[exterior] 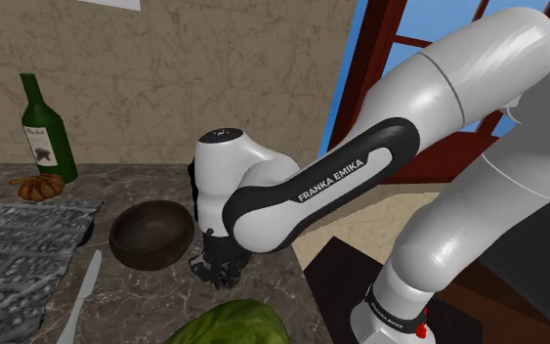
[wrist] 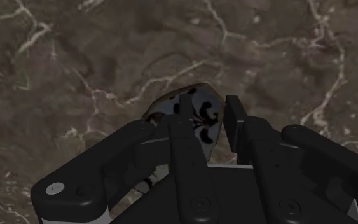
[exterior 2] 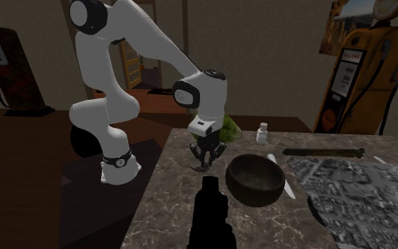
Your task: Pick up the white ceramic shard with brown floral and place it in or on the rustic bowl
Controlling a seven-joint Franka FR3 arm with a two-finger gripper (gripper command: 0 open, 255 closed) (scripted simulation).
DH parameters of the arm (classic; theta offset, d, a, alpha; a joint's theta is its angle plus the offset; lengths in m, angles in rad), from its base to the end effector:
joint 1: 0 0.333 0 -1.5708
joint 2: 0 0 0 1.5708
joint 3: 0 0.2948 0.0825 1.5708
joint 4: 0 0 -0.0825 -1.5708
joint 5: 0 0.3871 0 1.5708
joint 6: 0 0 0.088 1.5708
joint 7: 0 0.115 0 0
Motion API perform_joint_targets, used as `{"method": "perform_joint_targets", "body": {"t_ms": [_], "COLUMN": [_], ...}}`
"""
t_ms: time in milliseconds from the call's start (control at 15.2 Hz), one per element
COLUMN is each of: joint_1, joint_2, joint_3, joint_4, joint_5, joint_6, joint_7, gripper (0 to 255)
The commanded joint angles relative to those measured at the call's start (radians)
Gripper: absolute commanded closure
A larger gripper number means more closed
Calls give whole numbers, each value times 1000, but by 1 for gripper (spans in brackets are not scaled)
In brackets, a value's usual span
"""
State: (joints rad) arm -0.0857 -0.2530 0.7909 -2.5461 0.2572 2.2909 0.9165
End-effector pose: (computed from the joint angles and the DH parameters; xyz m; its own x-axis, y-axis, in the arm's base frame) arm 0.3375 0.2793 0.2977 0.9161 -0.3992 -0.0385 -0.3975 -0.9165 0.0451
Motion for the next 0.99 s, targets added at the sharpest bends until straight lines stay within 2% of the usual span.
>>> {"method": "perform_joint_targets", "body": {"t_ms": [0,132,924], "joint_1": [1,1,33], "joint_2": [2,3,-127], "joint_3": [2,1,-67], "joint_4": [-4,-7,72], "joint_5": [1,1,44], "joint_6": [-2,0,-197], "joint_7": [0,-1,-45], "gripper": [255,255,255]}}
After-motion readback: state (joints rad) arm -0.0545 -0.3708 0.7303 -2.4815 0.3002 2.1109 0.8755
